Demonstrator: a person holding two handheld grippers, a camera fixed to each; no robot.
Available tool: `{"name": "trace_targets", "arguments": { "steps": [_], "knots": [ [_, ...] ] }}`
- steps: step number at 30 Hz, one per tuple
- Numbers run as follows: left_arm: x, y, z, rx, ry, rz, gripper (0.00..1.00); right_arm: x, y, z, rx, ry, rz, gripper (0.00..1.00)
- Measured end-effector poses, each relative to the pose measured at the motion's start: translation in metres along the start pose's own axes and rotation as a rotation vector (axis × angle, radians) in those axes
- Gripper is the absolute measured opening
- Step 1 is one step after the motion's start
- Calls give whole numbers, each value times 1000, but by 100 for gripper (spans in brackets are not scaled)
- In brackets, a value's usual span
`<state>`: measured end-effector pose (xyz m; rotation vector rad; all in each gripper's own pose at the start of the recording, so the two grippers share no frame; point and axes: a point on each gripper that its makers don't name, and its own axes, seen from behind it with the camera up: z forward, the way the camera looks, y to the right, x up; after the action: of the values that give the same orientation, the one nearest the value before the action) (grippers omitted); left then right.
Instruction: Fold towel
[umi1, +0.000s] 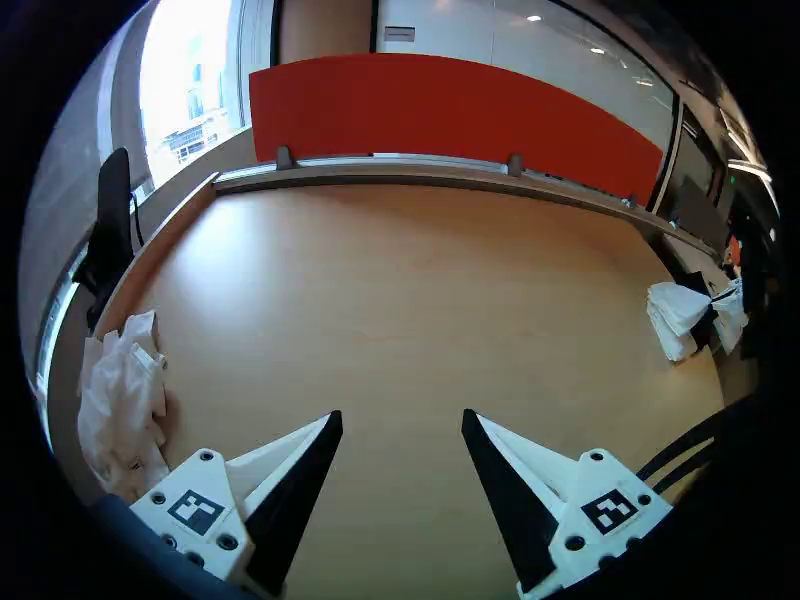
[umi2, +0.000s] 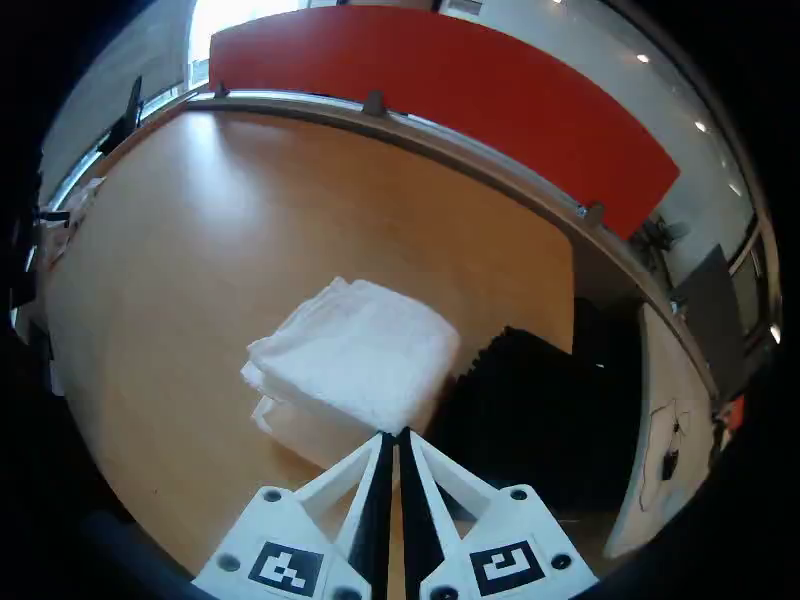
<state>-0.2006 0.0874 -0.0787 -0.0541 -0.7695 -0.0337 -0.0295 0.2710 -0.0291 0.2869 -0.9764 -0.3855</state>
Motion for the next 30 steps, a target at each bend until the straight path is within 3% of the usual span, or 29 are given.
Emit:
{"name": "trace_targets", "arguments": {
  "steps": [14, 30],
  "knots": [
    [-3, -5, -4, 13, -4, -2, 88, -41, -3, 17, -3, -76, 45, 4],
    [-6, -5, -4, 19, -8, 1, 88, -65, -3, 33, -22, -143, 80, 4]
  ]
}}
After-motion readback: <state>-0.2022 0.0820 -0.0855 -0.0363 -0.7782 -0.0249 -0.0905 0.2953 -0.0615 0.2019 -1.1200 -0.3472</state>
